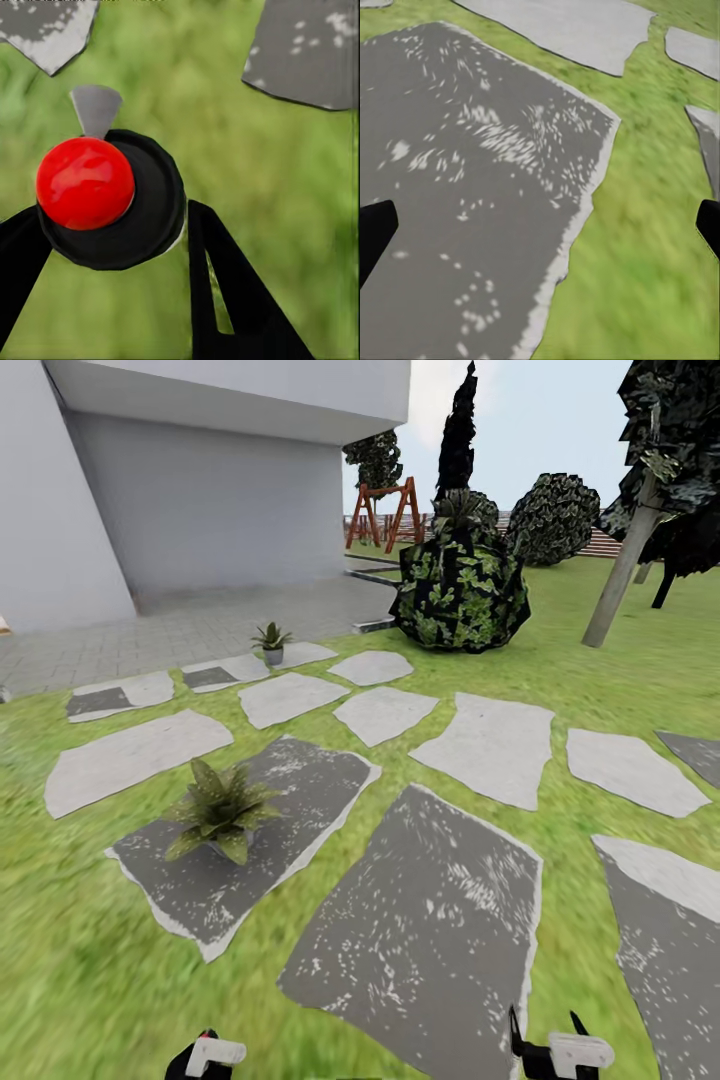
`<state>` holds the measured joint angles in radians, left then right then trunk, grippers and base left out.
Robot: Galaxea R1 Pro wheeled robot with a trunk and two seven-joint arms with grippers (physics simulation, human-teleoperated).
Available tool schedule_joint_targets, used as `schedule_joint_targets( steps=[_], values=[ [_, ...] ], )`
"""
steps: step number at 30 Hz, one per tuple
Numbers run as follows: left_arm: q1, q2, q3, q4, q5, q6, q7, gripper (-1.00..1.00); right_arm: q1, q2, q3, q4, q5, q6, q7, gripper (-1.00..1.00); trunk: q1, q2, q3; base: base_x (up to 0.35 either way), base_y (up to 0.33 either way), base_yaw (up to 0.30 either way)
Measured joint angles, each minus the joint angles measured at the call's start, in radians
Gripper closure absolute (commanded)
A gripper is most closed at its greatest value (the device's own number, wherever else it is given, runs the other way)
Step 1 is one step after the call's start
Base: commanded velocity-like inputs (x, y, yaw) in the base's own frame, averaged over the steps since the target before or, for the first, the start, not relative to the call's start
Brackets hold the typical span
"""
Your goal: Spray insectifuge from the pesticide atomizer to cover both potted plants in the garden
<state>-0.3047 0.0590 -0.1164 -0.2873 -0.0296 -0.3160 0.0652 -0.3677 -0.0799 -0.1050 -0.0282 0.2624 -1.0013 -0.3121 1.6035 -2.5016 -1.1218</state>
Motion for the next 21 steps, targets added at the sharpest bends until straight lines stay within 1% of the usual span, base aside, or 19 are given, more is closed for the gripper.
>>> schedule_joint_targets(
  steps=[3,4,6,11,15,21],
  values=[
    [0.012,-0.002,0.0,0.0,0.0,-0.026,0.0,1.0,0.0,0.001,-0.001,0.0,0.0,0.0,-0.001,-1.0,0.0,0.0,0.0,0.182,-0.224,-0.026],
    [0.017,-0.003,0.0,0.002,0.0,-0.042,0.0,1.0,0.0,0.002,-0.001,0.0,-0.001,0.0,-0.001,-1.0,0.0,0.0,0.0,0.189,-0.224,-0.114],
    [0.019,-0.007,0.0,0.003,0.0,-0.049,0.0,1.0,0.0,0.004,-0.001,0.0,-0.001,0.0,-0.001,-1.0,0.0,0.0,0.0,0.191,-0.224,-0.18],
    [0.02,-0.017,0.0,0.004,0.0,-0.054,0.0,1.0,0.0,0.009,-0.003,0.0,-0.004,0.0,-0.001,-1.0,0.0,0.0,0.0,0.192,-0.225,-0.246],
    [0.02,-0.017,0.0,0.003,0.001,-0.054,0.0,1.0,0.0,0.008,-0.003,0.0,-0.033,0.0,-0.001,-1.0,0.0,0.0,0.0,0.193,-0.232,-0.261],
    [0.021,-0.018,0.0,0.003,0.0,-0.054,0.0,1.0,0.0,0.012,-0.002,0.001,-0.041,0.001,-0.001,-1.0,0.0,0.0,0.0,0.193,-0.254,-0.263]
  ],
)
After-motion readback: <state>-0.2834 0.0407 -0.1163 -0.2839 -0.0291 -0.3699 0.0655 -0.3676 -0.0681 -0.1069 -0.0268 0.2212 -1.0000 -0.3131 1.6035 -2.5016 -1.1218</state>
